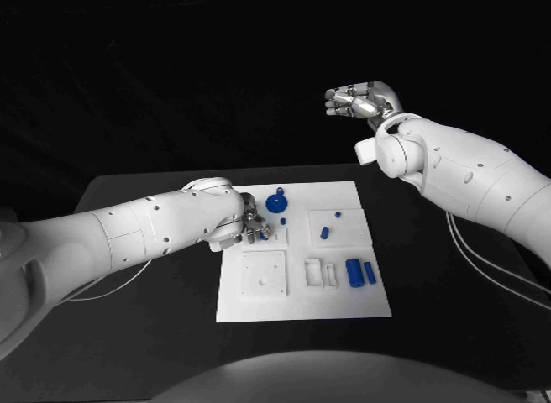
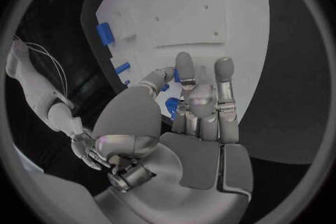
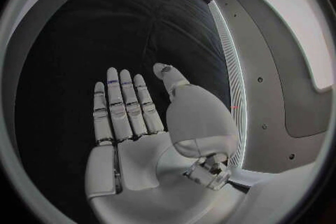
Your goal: Assemble the parts on the task board
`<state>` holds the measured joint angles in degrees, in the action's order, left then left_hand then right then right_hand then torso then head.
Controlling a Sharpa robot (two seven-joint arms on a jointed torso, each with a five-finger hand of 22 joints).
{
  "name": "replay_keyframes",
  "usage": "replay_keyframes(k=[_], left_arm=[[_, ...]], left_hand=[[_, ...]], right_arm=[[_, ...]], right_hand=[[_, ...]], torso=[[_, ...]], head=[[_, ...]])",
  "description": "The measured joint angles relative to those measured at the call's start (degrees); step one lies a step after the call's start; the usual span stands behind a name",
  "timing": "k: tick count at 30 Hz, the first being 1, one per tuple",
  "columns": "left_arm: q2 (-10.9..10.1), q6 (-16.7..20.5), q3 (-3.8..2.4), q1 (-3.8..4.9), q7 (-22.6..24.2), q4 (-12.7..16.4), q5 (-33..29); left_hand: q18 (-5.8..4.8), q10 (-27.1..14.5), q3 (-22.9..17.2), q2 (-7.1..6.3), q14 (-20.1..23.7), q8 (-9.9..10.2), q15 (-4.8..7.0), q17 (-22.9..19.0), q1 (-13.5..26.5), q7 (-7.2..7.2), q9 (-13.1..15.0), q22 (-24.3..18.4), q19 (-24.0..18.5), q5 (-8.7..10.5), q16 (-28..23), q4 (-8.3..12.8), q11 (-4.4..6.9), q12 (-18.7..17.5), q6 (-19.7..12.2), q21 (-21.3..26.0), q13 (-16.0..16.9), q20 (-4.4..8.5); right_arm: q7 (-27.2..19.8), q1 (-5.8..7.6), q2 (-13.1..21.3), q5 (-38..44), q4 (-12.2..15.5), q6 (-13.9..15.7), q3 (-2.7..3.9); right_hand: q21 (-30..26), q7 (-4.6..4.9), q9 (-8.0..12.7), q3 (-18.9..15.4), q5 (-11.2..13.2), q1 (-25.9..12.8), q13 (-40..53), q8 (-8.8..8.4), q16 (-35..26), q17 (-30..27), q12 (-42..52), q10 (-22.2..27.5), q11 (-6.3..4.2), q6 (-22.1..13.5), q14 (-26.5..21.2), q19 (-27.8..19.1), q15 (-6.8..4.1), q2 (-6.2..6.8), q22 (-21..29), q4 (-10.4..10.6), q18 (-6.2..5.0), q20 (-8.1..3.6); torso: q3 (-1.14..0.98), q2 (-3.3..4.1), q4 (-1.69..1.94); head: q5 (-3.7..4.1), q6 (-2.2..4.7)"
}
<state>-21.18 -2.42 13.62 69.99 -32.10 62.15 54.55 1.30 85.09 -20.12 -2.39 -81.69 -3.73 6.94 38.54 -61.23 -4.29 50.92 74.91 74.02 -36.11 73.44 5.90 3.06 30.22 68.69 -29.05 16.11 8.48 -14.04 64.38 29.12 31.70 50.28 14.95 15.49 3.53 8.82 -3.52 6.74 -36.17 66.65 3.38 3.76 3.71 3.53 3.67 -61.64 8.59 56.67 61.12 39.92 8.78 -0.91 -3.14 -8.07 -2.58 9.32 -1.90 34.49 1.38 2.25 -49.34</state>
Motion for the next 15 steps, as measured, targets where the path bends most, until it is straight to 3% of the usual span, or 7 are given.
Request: replay_keyframes(k=[2, 5, 11, 15], left_arm=[[0.0, 0.0, 0.0, 0.0, 0.0, 0.0, 0.0], [0.0, 0.0, 0.0, 0.0, 0.0, 0.0, 0.0], [0.2, 0.0, 0.0, 0.03, 0.0, -0.1, 0.0], [0.4, 0.0, 0.04, 0.01, -0.1, -0.1, 0.0]], left_hand=[[0.0, 0.0, 0.0, 0.0, 0.0, -0.1, 0.0, 0.0, 0.0, 0.0, 0.0, 0.0, 0.0, 0.0, 0.0, 0.0, 0.0, 0.0, 0.0, 0.0, 0.1, 0.0], [0.0, 0.0, 0.0, 0.34, 0.0, -0.1, 0.0, 0.6, 0.2, 0.0, 0.2, 0.0, 0.0, 2.9, 0.6, 0.0, 0.0, 0.6, 0.0, 0.0, 0.4, 0.0], [-0.01, 0.0, 0.0, 0.49, 0.0, -0.1, 0.0, 1.2, 0.0, 0.0, 1.5, 0.0, 0.0, 4.08, 1.1, 0.0, 0.0, 1.4, 0.0, 0.0, 0.5, 0.0], [-0.01, 0.0, -0.1, 0.78, -0.3, -0.1, 0.1, 1.5, -0.3, -0.01, 2.7, 0.0, 0.2, 6.5, 1.3, -0.1, 0.0, 1.8, 0.0, 0.0, 0.7, -0.21]], right_arm=[[0.0, 0.0, 0.0, 0.0, 0.0, 0.0, 0.0], [0.0, 0.0, 0.0, 0.0, 0.0, 0.0, 0.0], [0.0, 0.0, 0.0, 0.0, 0.1, 0.0, 0.0], [0.0, -0.01, 0.0, 0.0, 0.2, 0.0, 0.0]], right_hand=[[0.0, 0.0, 0.0, 0.0, 0.0, 0.0, 0.0, 0.0, 0.0, 0.0, 0.0, 0.0, 0.0, 0.0, 0.0, 0.0, 0.0, 0.0, 0.0, 0.0, 0.0, 0.0], [0.0, 0.0, 0.0, 0.0, 0.0, 0.0, 0.0, 0.0, 0.0, 0.0, 0.0, 0.0, 0.0, 0.0, 0.0, 0.0, 0.0, 0.0, 0.0, 0.0, 0.0, 0.0], [0.0, 0.0, 0.0, 0.5, 0.0, -0.2, 0.0, 0.0, 0.0, 0.0, 0.0, 0.0, 0.0, 0.0, -0.1, 0.0, 0.07, 0.17, 0.0, 0.0, 0.0, 0.0], [0.0, 0.0, 0.0, 0.5, 0.0, -0.2, 0.0, 0.0, 0.0, 0.0, 0.0, 0.0, 0.0, 0.0, -0.2, 0.0, 0.16, 0.23, 0.0, 0.0, 0.0, 0.0]], torso=[[0.0, 0.01, -0.01], [-0.02, 0.02, -0.04], [-0.05, 0.03, -0.05], [-0.05, 0.04, -0.05]], head=[[0.0, 0.02], [-0.01, 0.02], [-0.01, -0.04], [-0.01, -0.06]])
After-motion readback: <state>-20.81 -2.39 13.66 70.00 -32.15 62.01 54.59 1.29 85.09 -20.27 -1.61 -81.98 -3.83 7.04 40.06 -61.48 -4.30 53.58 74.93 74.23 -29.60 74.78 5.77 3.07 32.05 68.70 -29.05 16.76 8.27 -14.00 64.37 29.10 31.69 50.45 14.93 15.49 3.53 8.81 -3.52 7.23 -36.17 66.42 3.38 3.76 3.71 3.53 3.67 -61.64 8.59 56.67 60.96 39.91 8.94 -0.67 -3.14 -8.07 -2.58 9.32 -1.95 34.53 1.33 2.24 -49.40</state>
